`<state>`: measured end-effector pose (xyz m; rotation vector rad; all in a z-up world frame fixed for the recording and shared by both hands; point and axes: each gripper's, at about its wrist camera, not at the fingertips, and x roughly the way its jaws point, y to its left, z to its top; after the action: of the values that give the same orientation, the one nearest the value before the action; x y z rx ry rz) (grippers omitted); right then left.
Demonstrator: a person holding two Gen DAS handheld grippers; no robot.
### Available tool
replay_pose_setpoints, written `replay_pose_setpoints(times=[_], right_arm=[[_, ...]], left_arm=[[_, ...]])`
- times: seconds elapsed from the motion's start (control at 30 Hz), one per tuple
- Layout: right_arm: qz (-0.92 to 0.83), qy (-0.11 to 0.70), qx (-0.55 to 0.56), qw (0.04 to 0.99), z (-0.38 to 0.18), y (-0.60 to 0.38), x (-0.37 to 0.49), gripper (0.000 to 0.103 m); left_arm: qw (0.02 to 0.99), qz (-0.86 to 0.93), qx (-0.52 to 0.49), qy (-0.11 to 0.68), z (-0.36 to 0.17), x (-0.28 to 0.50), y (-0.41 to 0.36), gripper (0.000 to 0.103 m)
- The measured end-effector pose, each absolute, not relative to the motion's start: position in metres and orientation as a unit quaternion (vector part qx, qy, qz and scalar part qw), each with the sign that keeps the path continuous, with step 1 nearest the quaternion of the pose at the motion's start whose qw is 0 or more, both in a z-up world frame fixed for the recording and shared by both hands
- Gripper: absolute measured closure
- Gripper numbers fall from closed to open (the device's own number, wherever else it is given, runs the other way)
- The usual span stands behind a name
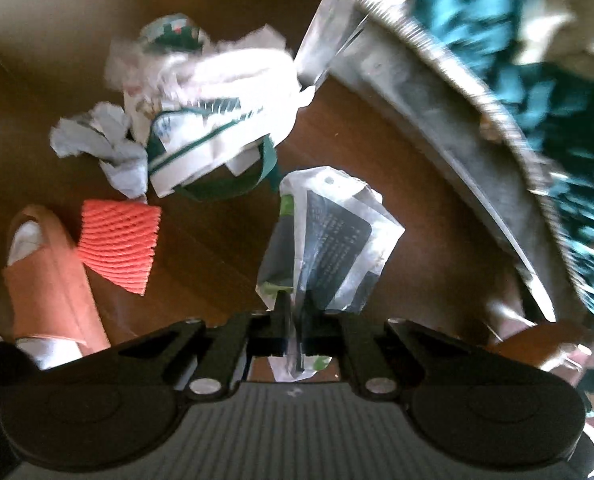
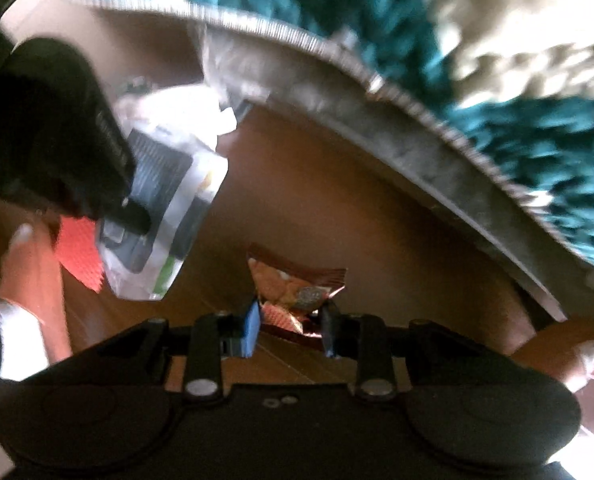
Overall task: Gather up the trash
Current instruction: 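Grasp the white printed plastic bag with the left tool while the right tool grasps the brown snack wrapper, then lift the white bag with the left tool while the right tool lifts the wrapper toward the wastebasket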
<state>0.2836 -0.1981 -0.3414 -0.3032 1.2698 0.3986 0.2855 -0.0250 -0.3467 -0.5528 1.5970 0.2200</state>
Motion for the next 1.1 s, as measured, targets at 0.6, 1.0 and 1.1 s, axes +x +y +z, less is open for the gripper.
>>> replay_pose_setpoints(times=[0.6, 1.0, 1.1], right_arm=[[0.158, 0.444, -0.012, 0.882, -0.131, -0.246, 0.191, 0.073], [0.159, 0.316, 0.006, 0.935, -0.005, -0.27, 0.151, 0.073], [0.159, 0.283, 0.004, 0.946, 0.025, -0.275, 0.151, 0.073]], left_arm=[[0.79, 0.007, -0.229, 0.568, -0.142, 0.2, -0.021, 0.098], [0.877, -0.052, -0.195, 0.435, -0.009, 0.188, -0.038, 0.098], [0.893, -0.065, -0.188, 0.404, 0.024, 0.194, -0.044, 0.098]])
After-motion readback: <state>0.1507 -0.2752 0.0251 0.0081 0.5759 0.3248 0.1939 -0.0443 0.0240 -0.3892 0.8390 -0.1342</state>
